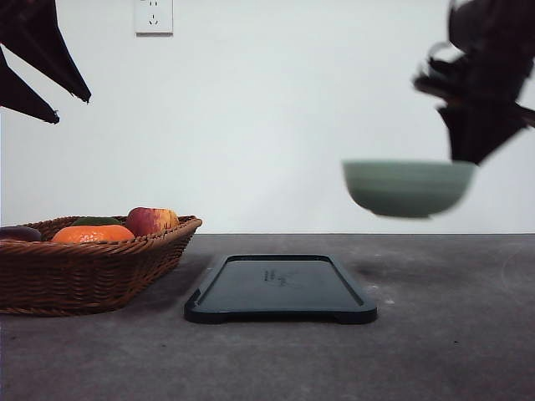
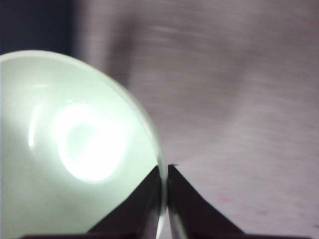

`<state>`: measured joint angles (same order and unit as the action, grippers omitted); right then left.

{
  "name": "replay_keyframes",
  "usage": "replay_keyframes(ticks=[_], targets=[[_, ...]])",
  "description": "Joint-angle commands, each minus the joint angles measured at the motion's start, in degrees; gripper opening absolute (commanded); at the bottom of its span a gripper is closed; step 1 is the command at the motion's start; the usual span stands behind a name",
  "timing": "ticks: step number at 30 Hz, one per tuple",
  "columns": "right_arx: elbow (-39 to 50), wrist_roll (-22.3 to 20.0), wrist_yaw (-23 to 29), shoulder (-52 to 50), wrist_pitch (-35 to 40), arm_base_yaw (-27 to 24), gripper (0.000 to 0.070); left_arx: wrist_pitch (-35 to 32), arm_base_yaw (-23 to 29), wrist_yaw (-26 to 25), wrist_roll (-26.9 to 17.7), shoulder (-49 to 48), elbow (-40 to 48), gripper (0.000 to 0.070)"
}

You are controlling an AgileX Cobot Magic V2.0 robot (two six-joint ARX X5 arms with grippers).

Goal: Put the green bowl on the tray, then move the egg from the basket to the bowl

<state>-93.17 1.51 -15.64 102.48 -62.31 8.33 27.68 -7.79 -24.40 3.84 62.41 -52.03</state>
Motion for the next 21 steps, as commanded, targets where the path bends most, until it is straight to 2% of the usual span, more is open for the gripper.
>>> replay_keyframes(ticks=[1, 10, 15, 21], targets=[[-2.9, 0.8, -0.5, 0.9, 0.2, 2.2, 0.0, -0.4, -0.1, -0.5, -0.8, 0.5, -1.3, 0.0312], [-5.5, 5.2, -0.3, 3.6, 7.3, 12.8, 0.0, -0.5, -0.1, -0.5, -0.8, 0.5, -1.3, 0.0312], [-5.5, 5.5, 3.8, 7.7, 9.8, 16.1, 0.0, -0.5, -0.1, -0.5, -0.8, 0.5, -1.3, 0.0312], [-5.5, 6.0, 4.7, 11.9, 12.9, 17.6, 0.0, -0.5, -0.1, -0.5, -0.8, 0.5, -1.3, 0.0312]])
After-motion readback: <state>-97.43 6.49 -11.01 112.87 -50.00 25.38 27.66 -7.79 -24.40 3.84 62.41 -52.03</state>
